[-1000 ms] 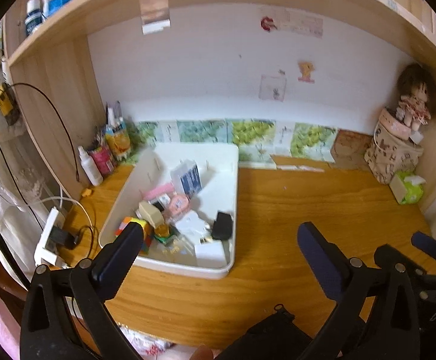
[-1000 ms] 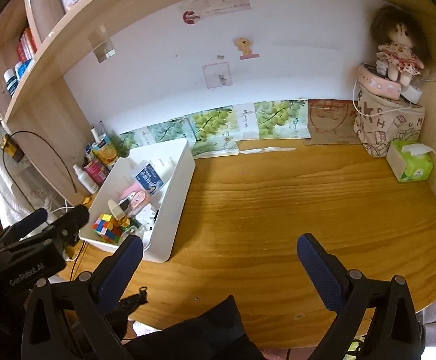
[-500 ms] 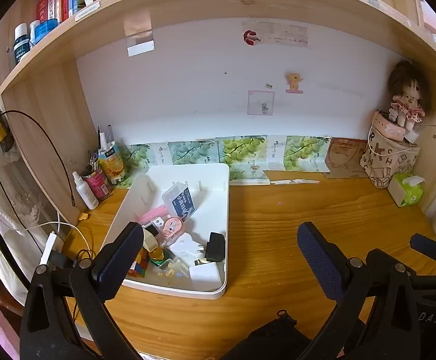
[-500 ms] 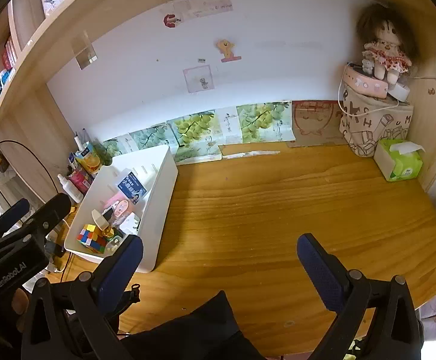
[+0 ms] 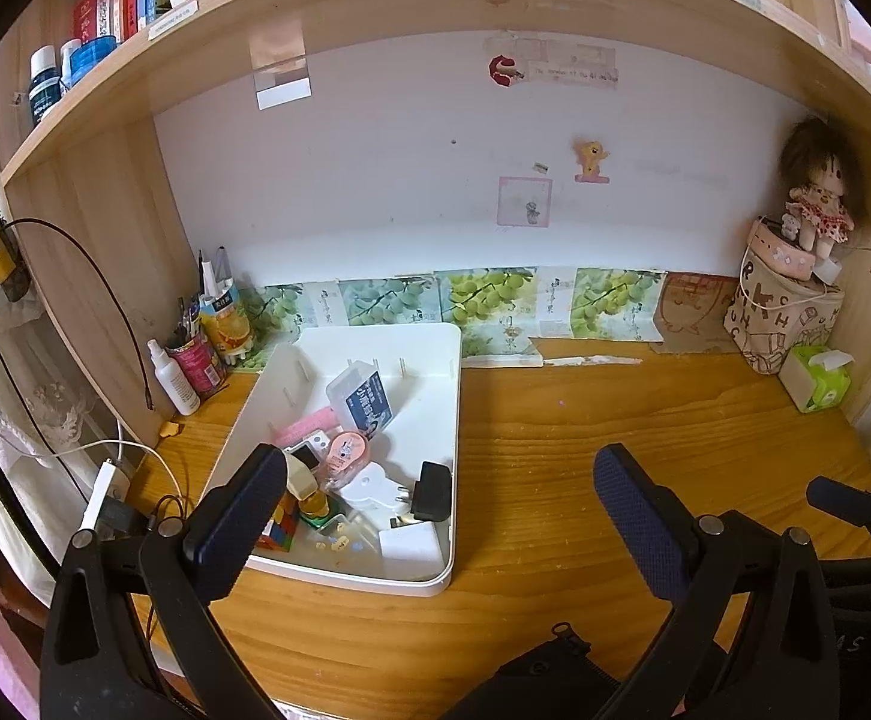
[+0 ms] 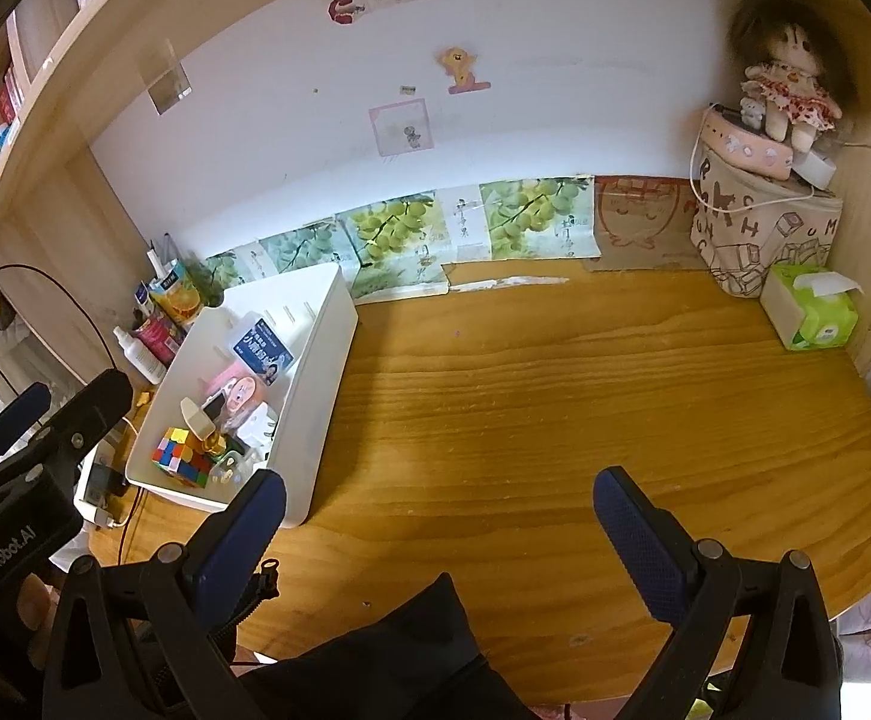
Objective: Organize rigid objects
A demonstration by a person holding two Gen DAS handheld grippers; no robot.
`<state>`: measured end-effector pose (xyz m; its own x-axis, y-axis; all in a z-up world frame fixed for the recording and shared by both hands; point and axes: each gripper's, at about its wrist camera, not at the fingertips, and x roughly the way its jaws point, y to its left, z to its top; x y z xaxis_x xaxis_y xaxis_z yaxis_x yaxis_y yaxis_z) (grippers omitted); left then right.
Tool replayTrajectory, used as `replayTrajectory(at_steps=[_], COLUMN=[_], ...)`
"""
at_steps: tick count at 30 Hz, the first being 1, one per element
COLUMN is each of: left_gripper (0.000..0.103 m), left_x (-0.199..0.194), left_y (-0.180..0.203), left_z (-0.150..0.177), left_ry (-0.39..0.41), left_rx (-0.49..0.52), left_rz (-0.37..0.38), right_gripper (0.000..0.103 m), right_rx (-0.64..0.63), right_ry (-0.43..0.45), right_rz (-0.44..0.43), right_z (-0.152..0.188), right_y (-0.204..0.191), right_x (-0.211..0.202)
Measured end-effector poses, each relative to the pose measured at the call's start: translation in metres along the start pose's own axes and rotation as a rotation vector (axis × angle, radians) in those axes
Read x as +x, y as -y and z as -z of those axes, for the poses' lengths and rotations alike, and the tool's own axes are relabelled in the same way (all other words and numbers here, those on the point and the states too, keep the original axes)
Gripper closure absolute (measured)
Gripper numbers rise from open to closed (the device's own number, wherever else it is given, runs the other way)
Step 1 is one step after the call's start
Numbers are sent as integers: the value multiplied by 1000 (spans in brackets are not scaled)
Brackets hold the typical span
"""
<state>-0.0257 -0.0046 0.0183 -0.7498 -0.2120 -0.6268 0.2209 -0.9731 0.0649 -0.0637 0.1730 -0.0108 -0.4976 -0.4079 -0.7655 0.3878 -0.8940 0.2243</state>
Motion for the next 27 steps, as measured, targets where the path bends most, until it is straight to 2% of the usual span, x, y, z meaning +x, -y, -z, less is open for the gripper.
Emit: replayTrajectory(at_steps=[27], left_gripper=[1], left_x=[-7], left_y=[-6], left_z=[4], left_ry=[5], left_rx=[-15], left_rz=[2], right_gripper=[0], right_rx=[-12], right_ry=[-39], right_rz=[12], right_z=[4], right_y=[-6], right_x=[4])
